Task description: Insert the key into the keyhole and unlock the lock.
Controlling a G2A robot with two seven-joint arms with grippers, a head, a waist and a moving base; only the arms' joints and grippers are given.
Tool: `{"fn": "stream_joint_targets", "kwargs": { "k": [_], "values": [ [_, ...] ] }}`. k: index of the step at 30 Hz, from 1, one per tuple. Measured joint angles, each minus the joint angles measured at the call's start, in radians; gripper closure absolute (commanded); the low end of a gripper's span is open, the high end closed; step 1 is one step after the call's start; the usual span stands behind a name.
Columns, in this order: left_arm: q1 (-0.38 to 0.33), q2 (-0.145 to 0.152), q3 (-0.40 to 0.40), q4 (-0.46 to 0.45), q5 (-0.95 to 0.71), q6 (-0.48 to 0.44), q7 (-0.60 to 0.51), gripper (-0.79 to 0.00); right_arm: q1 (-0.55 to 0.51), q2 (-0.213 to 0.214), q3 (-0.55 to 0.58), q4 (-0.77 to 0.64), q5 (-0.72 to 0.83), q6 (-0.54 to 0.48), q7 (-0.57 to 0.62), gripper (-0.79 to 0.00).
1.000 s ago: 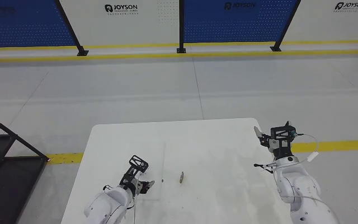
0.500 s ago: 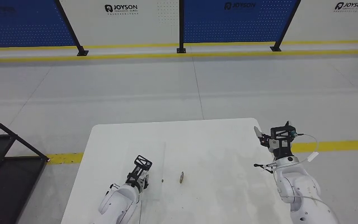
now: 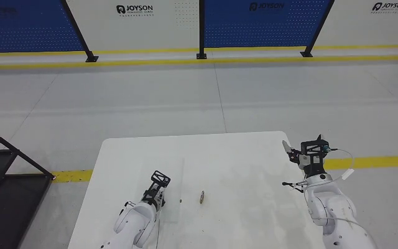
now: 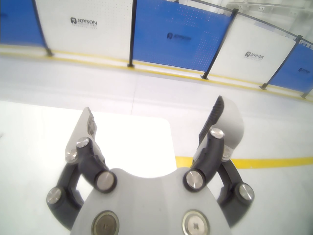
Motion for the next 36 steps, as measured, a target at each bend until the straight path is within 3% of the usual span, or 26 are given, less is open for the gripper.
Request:
{"fn": "stream_joint_targets", "kwargs": {
  "k": [9, 13, 27, 36],
  "values": [
    [-0.005, -0.003, -0.004, 0.004, 0.003, 0.002, 0.005, -0.108, 0.000, 0.000, 0.000, 0.000, 0.000, 0.000, 0.000, -0.785],
    [-0.002, -0.004, -0.008, -0.001, 0.000, 0.002, 0.007, 0.000, 0.000, 0.000, 0.000, 0.000, 0.000, 0.000, 0.000, -0.785],
    [0.031, -0.002, -0.039, -0.044, -0.011, -0.017, 0.015, 0.000, 0.000, 0.000, 0.000, 0.000, 0.000, 0.000, 0.000, -0.785],
    [0.095, 0.006, -0.098, -0.126, -0.059, -0.041, 0.094, 0.000, 0.000, 0.000, 0.000, 0.000, 0.000, 0.000, 0.000, -0.785]
  ]
}}
